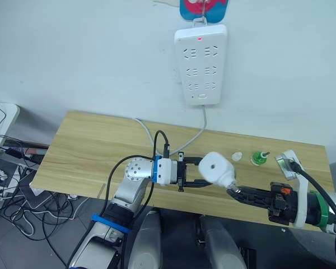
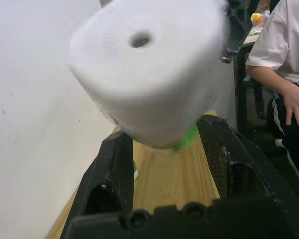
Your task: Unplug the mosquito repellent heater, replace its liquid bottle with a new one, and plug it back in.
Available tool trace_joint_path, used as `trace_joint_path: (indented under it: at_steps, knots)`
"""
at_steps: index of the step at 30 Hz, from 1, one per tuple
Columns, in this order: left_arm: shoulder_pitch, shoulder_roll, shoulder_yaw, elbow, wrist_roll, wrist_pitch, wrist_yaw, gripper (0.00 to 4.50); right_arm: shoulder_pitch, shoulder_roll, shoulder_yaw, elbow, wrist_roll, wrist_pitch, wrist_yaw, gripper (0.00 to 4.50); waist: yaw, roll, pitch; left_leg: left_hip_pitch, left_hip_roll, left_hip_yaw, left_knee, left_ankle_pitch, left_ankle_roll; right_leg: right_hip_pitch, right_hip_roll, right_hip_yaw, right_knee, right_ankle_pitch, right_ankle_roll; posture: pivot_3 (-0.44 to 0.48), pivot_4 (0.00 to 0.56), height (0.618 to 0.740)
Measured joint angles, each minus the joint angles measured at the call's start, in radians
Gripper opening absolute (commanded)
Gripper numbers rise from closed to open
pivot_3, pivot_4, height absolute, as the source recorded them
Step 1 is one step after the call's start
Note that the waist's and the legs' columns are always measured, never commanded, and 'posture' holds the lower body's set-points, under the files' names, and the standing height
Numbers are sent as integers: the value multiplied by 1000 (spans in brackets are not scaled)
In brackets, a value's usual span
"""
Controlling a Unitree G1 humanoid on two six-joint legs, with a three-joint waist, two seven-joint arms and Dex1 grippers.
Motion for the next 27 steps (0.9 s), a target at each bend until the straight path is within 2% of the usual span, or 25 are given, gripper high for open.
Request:
trace_joint_path:
  at_steps: [8,14,18,22,27]
  knots:
    - [5,1,0,-4,-1,13,1,2240,-61,-2,7,57,0,28,-34,18,0,0,0,0,0,0,0,0,0,0,0,0,0,0,0,94,357,740]
    - [4,-5,-1,-11,-2,15,0,2240,-192,-1,84,111,0,67,-52,18,0,0,0,0,0,0,0,0,0,0,0,0,0,0,0,89,367,740]
    - [3,-5,-2,-10,1,15,1,2240,-258,46,149,146,-13,87,-76,18,0,0,0,0,0,0,0,0,0,0,0,0,0,0,0,89,367,740]
    - [-3,9,-1,5,22,13,4,2240,-243,70,174,174,-114,118,-67,18,1,0,0,0,-1,0,0,0,0,0,0,0,0,0,0,107,377,740]
    - [0,51,18,19,32,16,18,2240,-129,66,130,194,-285,161,16,18,1,0,0,0,0,0,0,0,0,0,0,-1,0,0,0,106,378,740]
